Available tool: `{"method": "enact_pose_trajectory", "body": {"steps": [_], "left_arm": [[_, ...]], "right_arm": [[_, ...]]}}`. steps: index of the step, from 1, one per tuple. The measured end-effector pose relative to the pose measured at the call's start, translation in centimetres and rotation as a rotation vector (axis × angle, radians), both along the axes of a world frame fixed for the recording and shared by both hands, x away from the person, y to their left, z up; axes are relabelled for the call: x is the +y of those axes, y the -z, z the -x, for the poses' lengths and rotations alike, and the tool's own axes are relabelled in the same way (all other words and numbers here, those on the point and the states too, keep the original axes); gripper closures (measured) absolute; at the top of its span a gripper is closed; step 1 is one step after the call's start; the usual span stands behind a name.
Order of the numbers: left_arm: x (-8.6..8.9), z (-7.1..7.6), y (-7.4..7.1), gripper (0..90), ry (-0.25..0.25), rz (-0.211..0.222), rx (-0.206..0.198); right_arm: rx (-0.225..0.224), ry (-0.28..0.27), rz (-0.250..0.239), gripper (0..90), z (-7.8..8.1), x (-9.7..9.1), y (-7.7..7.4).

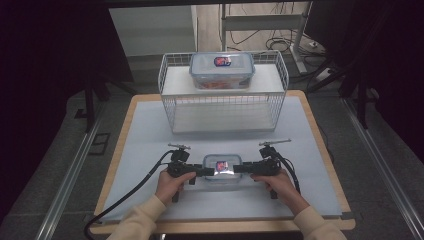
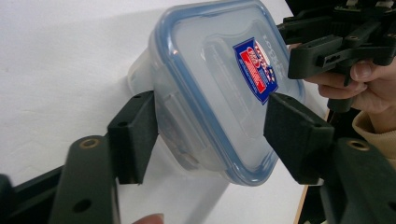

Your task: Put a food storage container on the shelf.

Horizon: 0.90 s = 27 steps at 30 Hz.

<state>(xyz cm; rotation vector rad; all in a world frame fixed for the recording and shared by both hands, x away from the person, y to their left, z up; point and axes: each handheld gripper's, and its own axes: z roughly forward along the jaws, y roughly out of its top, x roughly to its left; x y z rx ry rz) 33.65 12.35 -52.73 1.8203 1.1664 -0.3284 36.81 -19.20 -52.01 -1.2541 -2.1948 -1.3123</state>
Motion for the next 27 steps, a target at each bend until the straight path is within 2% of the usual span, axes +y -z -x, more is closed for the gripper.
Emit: {"method": "enact_pose_trajectory", "body": {"steps": [7, 15, 21, 27], "left_arm": [[0.3, 0.9, -0.1, 44.0, -0.019, 0.023, -0.028], [0.5, 1.8, -0.3, 48.9, -0.014, 0.018, -0.066], [0.6, 2.1, -0.4, 50.2, -0.019, 0.024, -0.077], [0.5, 2.4, -0.5, 50.9, -0.025, 0.023, -0.086]], "right_arm": [[-0.050, 0.004, 0.004, 48.6, 1.0, -0.2, -0.4], [-0.093, -0.006, 0.005, 52.2, 1.9, -0.4, -0.8], [-0.107, -0.008, 0.005, 53.0, 2.2, -0.4, -0.8], [-0.096, 0.001, -0.007, 53.8, 2.3, -0.5, -0.9]]}}
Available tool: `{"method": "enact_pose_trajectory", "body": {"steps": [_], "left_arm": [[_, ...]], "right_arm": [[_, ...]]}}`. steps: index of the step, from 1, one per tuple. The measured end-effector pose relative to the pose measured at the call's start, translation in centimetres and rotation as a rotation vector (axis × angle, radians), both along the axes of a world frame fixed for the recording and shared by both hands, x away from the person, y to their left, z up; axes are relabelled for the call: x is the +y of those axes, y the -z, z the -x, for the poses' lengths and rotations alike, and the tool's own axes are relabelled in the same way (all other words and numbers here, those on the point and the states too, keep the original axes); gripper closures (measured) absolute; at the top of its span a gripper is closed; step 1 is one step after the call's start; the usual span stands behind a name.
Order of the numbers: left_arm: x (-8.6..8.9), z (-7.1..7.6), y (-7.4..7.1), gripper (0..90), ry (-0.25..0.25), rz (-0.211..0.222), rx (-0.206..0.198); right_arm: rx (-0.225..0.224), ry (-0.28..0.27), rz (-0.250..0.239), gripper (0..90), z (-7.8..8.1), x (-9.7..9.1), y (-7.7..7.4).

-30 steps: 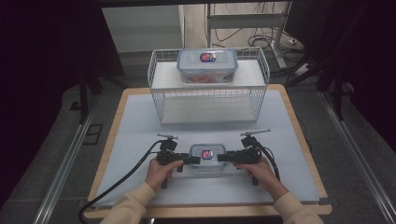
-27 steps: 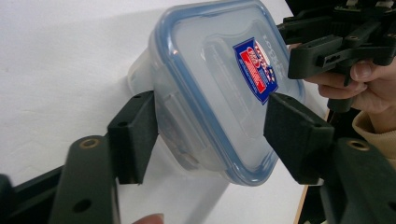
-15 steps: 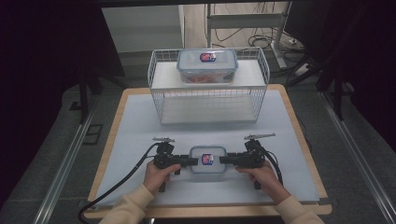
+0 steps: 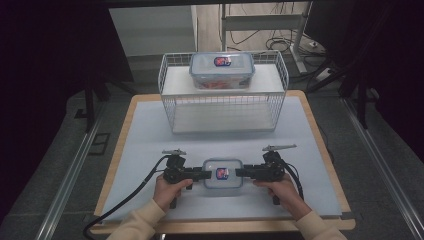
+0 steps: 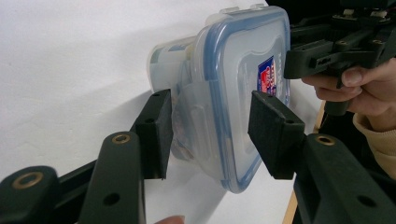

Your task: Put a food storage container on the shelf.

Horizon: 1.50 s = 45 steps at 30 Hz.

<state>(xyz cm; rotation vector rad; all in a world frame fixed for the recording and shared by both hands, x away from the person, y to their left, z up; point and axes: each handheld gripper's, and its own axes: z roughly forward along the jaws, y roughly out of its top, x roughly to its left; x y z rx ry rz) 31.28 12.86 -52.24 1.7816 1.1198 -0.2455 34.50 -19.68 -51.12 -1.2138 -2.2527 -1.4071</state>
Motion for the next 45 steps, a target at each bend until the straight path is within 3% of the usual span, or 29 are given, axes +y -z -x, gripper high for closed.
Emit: {"method": "enact_pose_trajectory", "body": {"steps": [9, 10, 11, 13, 14, 16, 18, 25, 28, 31, 32, 35, 37, 40, 45], "left_arm": [[-0.1, 0.4, -0.5, 51.3, -0.007, -0.027, -0.038], [-0.2, 0.4, -0.5, 51.5, -0.008, -0.025, -0.037], [-0.2, 0.4, -0.6, 51.4, -0.003, -0.030, -0.038], [-0.3, 0.5, -0.7, 53.4, 0.012, 0.006, -0.021], [-0.6, 0.6, -0.8, 54.7, 0.007, -0.021, -0.040], [-1.0, 0.6, -0.9, 51.7, -0.003, -0.054, -0.047], [-1.1, 0.5, -0.9, 51.4, -0.012, -0.049, -0.048], [-0.8, 0.1, -0.5, 50.6, -0.008, -0.035, -0.026], [-0.7, -0.2, -0.1, 49.0, -0.007, -0.034, -0.012], [-0.7, -0.3, 0.0, 48.9, -0.009, -0.023, -0.009], [-0.7, -0.3, -0.1, 48.9, -0.005, -0.024, -0.013], [-0.8, -0.2, -0.2, 50.2, 0.003, -0.026, -0.017], [-0.7, -0.3, -0.1, 50.1, 0.003, -0.020, -0.008], [-0.7, -0.3, 0.0, 50.2, -0.001, -0.012, 0.001], [-0.8, 0.0, -0.2, 50.7, -0.004, -0.028, -0.014]], "right_arm": [[-0.007, 0.016, -0.012, 54.6, 0.2, 0.1, -0.2], [-0.015, 0.031, -0.031, 60.9, 0.2, -0.1, -0.3], [-0.043, 0.077, -0.088, 71.8, 0.3, -0.5, -0.7], [-0.059, 0.098, -0.079, 74.4, 0.2, -0.7, -1.2], [-0.094, 0.095, -0.037, 73.5, 0.2, -0.8, -1.7], [-0.108, 0.095, -0.010, 73.1, 0.4, -0.6, -1.8], [-0.117, 0.098, -0.003, 71.6, 0.3, -0.5, -1.7], [-0.065, 0.064, -0.022, 65.3, -0.1, -0.6, -1.2], [-0.040, 0.024, 0.035, 53.4, -0.4, -0.5, -0.6], [0.044, 0.022, -0.017, 47.2, -1.0, -1.0, 0.5], [0.053, 0.017, -0.021, 46.3, -1.2, -1.1, 0.6], [0.123, -0.027, -0.055, 40.3, -1.5, -0.8, 1.3], [0.117, -0.026, -0.050, 40.8, -1.5, -0.6, 1.4], [0.120, -0.013, -0.064, 51.1, -1.5, -1.0, 1.1], [0.121, -0.002, -0.066, 52.6, -1.2, -1.0, 1.0]]}}
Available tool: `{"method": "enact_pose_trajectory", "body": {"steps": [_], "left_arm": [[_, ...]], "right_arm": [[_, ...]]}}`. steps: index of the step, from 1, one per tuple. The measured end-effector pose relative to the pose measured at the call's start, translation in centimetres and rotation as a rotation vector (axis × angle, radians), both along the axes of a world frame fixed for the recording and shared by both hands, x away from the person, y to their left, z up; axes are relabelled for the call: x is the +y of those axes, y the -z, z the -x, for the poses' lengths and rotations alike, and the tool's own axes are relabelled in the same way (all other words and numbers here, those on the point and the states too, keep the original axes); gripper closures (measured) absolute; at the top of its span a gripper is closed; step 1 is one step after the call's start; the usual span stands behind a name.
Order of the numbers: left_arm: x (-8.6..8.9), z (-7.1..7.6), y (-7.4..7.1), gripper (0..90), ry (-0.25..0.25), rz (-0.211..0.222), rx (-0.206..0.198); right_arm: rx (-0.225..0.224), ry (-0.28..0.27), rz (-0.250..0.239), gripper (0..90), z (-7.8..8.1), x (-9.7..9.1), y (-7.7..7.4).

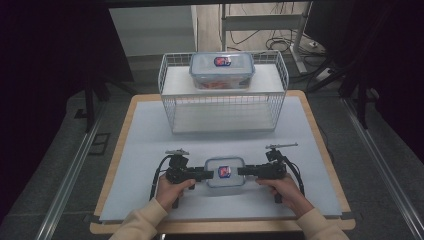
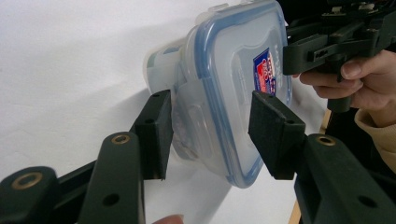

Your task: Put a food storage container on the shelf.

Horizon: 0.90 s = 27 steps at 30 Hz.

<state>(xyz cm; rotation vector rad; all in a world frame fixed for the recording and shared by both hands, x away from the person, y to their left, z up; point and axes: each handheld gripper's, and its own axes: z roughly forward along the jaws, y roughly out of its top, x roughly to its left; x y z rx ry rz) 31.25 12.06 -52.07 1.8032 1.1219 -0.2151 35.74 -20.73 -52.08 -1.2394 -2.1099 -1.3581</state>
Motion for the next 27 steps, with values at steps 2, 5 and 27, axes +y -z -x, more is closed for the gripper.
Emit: {"method": "enact_pose_trajectory", "body": {"steps": [2, 5, 27], "left_arm": [[-0.1, 0.1, -0.1, 51.1, -0.003, -0.001, -0.009], [-0.1, 0.2, -0.3, 51.7, -0.009, -0.005, -0.017], [-0.2, -0.7, -4.1, 52.2, 0.004, 0.015, -0.106]], "right_arm": [[0.001, 0.007, 0.000, 53.1, 0.2, 0.0, -0.1], [-0.010, 0.011, 0.004, 53.6, 0.4, 0.0, -0.3], [-0.155, 0.022, 0.014, 53.9, 0.5, -0.1, -4.7]]}}
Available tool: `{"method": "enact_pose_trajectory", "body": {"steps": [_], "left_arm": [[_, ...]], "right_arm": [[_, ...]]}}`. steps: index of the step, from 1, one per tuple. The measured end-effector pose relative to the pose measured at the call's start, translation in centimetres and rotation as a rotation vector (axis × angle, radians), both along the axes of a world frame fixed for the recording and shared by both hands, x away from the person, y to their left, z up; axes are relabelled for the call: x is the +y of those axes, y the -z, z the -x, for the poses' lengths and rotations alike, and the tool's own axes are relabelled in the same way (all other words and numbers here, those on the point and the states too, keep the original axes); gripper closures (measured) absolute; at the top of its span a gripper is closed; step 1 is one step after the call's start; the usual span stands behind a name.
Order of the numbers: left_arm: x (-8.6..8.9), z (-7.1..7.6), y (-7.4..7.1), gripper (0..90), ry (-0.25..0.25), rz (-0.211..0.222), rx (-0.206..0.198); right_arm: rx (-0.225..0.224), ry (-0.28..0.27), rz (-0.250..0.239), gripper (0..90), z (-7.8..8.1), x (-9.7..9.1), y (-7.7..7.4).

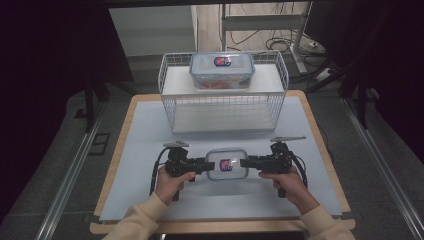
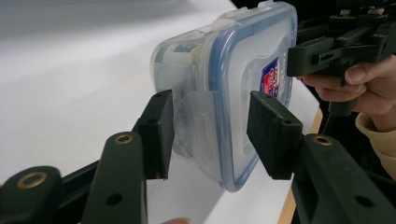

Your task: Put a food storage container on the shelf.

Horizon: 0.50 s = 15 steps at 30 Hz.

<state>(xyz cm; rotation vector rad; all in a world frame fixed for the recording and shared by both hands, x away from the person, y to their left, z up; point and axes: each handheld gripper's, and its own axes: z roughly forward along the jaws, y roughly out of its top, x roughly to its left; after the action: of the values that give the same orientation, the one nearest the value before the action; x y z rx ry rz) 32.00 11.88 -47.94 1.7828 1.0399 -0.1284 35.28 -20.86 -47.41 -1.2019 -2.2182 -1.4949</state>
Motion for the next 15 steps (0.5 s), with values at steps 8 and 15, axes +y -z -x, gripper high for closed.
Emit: {"method": "enact_pose_trajectory", "body": {"steps": [8, 15], "left_arm": [[0.4, -0.9, -3.9, 52.2, -0.006, -0.010, -0.072], [0.9, -1.5, -6.1, 52.4, -0.012, -0.011, -0.109]], "right_arm": [[-0.077, -0.004, -0.012, 53.8, -1.0, 0.3, -3.6], [-0.127, -0.007, -0.022, 53.8, -1.7, 0.8, -5.9]]}}
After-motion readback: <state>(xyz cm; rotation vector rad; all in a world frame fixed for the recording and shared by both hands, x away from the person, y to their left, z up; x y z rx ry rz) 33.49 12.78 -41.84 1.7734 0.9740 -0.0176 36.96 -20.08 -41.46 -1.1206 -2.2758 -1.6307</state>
